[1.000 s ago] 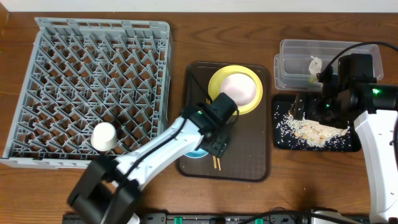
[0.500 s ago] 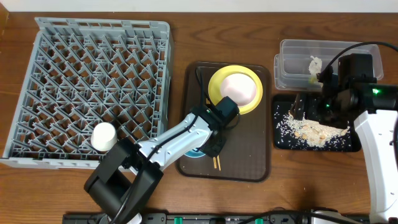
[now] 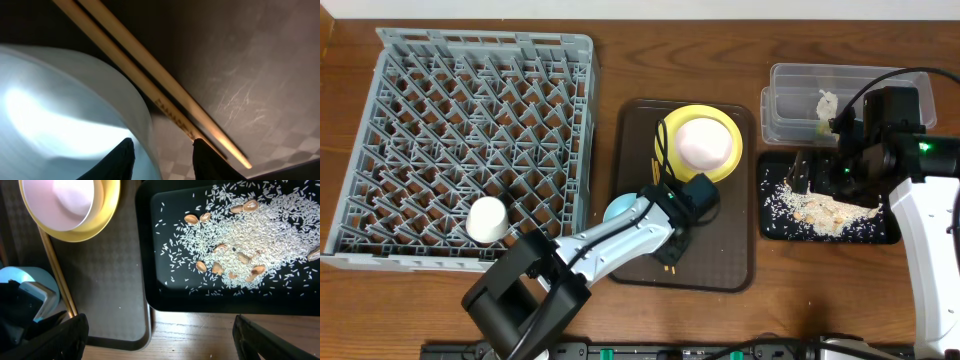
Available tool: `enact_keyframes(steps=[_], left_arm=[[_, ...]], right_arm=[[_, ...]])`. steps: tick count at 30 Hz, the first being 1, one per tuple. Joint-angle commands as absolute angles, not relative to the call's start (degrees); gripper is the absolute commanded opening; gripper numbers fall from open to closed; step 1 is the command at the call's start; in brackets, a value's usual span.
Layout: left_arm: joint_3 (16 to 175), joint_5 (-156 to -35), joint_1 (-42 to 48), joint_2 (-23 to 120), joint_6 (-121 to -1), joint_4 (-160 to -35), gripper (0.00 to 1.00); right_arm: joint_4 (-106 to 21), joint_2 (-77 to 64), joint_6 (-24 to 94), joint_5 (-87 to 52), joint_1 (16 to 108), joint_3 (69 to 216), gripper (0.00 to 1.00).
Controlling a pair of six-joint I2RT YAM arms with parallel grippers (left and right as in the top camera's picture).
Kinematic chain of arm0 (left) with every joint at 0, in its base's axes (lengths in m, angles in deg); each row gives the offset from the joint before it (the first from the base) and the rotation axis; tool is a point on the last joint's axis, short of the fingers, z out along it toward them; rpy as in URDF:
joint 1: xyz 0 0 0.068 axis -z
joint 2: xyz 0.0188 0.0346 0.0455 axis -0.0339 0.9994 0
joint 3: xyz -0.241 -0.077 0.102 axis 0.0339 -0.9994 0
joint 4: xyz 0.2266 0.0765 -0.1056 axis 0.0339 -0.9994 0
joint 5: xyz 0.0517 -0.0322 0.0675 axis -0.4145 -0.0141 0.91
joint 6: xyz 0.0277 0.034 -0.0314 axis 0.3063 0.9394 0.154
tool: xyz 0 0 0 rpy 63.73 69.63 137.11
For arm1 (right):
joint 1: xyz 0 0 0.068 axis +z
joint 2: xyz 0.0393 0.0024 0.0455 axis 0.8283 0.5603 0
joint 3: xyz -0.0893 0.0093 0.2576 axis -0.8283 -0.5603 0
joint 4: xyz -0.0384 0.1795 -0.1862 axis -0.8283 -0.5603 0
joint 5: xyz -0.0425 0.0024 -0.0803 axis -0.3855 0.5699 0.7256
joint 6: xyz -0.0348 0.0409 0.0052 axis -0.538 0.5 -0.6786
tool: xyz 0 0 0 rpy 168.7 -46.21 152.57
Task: Sort waste into correct bins and load items into the dishwasher
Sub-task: 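Reach the left gripper to the light-blue bowl and grasp its rim, then lift the light-blue bowl and carry it over the dish rack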
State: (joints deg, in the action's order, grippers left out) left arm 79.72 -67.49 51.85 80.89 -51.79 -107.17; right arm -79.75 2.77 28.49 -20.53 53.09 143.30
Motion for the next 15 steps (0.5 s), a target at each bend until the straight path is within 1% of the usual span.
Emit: enact_keyframes(steps=[1, 7, 12, 14, 15], left_arm=[[79.0, -65.1, 51.9, 81.0, -51.5, -107.3, 0.39], [78.5, -64.5, 51.9, 81.0, -51.5, -107.2, 0.35], [77.9, -64.1, 51.9, 81.0, -51.5, -107.2, 0.25], [77.6, -64.1, 51.9, 81.0, -51.5, -107.2, 0.20], [77.4, -64.0, 51.9, 81.0, -51.5, -107.1, 0.19]], right_arm=[[-80.1, 2.3, 28.7, -20.5, 52.9, 144.0, 0.90], [-80.6, 2.3, 28.4, -20.5, 52.9, 144.0, 0.90], [-80.7, 2.3, 28.4, -20.5, 52.9, 144.0, 0.90], [-80.7, 2.3, 28.5, -20.5, 52.9, 144.0, 0.89], [-80.7, 2.3, 28.5, -20.5, 52.9, 144.0, 0.90]])
